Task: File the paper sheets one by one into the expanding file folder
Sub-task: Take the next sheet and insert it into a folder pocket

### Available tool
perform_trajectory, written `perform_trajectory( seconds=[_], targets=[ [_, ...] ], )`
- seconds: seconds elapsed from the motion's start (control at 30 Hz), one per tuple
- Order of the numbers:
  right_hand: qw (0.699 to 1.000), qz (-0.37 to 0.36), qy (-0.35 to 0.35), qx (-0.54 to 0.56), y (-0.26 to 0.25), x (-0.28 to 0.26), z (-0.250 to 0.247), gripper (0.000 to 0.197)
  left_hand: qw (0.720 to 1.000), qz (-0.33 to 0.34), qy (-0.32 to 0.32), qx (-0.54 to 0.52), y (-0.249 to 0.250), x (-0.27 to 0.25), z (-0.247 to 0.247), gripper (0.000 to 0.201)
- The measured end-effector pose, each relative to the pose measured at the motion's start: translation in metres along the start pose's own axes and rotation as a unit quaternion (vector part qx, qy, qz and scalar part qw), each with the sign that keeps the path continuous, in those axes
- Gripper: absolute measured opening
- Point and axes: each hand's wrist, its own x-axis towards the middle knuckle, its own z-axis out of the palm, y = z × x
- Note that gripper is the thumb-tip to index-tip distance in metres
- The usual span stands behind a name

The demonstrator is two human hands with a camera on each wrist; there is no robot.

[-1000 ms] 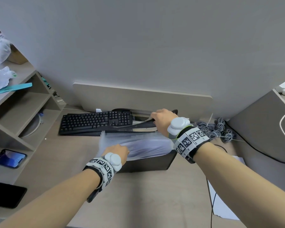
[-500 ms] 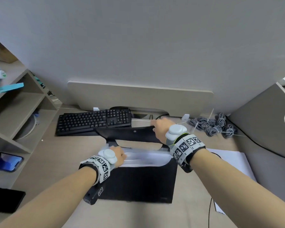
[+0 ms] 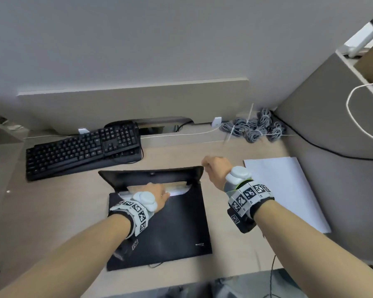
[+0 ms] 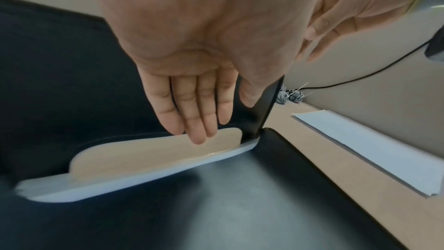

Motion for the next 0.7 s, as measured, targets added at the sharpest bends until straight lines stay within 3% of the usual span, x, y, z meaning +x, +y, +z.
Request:
perform_trajectory(
  seconds=[0.1, 0.23, 0.4, 0.5, 0.6, 0.7],
  targets=[
    [0.999, 0.035, 0.020, 0.033, 0.052, -0.017, -0.011, 0.023, 1.000, 0.003, -0.023, -0.021, 0.045, 0.013, 0.003, 0.036],
    [0.994, 0.096, 0.025, 0.056, 0.132, -0.040, -0.013, 0.018, 0.998, -0.008, -0.005, -0.069, 0.105, 0.032, 0.016, 0.029],
    [0.985, 0.163, 0.001, 0.063, 0.235, -0.074, -0.013, 0.025, 0.994, 0.012, 0.008, -0.112, 0.189, 0.060, 0.044, 0.039],
    [0.977, 0.196, -0.004, 0.081, 0.300, -0.091, -0.007, 0.028, 0.993, 0.010, -0.035, -0.113, 0.241, 0.088, 0.067, 0.033],
    [0.974, 0.210, -0.005, 0.087, 0.326, -0.097, 0.002, 0.031, 0.988, -0.015, -0.103, -0.110, 0.262, 0.100, 0.073, 0.027],
    [0.967, 0.233, -0.015, 0.103, 0.355, -0.101, 0.014, 0.031, 0.984, -0.071, -0.115, -0.113, 0.287, 0.112, 0.087, 0.026]
  ],
)
